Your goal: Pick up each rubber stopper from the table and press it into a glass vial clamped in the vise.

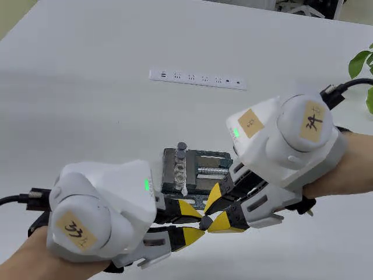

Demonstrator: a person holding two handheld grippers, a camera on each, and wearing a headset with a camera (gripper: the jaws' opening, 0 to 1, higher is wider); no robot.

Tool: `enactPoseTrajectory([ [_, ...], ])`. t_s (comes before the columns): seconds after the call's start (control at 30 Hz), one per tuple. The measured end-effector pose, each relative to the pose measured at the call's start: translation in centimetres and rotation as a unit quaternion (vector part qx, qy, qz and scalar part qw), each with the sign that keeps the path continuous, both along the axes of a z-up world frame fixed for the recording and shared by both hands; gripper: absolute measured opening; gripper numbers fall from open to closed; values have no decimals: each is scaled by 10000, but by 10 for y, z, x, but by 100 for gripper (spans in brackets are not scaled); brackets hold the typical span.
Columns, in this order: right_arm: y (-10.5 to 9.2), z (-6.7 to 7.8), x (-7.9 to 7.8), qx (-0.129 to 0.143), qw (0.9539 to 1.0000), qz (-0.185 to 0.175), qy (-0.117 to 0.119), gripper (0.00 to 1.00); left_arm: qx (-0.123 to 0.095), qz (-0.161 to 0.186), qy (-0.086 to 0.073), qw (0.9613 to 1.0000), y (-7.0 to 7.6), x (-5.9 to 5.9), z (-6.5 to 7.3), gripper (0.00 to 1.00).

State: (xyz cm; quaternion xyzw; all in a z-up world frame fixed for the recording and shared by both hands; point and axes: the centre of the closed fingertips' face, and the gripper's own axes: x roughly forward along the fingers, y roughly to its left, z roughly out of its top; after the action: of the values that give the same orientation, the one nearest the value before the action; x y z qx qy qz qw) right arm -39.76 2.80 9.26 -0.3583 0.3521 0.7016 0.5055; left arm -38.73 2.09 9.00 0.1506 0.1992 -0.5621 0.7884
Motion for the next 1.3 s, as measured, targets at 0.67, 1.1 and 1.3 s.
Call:
enactPoseTrajectory([
  [0.67, 2, 0, 1, -62, 10000, 71, 6, 7, -51, 48, -45, 10000, 0, 0, 1, 3],
  [1.1, 4, 0, 4, -34, 9999, 85, 57, 6, -100, 136, -57, 9998, 3, 1, 2, 3],
  [1.3, 4, -1, 8, -60, 9999, 95, 30, 6, -107, 245, -42, 9996, 5, 4, 1, 6],
])
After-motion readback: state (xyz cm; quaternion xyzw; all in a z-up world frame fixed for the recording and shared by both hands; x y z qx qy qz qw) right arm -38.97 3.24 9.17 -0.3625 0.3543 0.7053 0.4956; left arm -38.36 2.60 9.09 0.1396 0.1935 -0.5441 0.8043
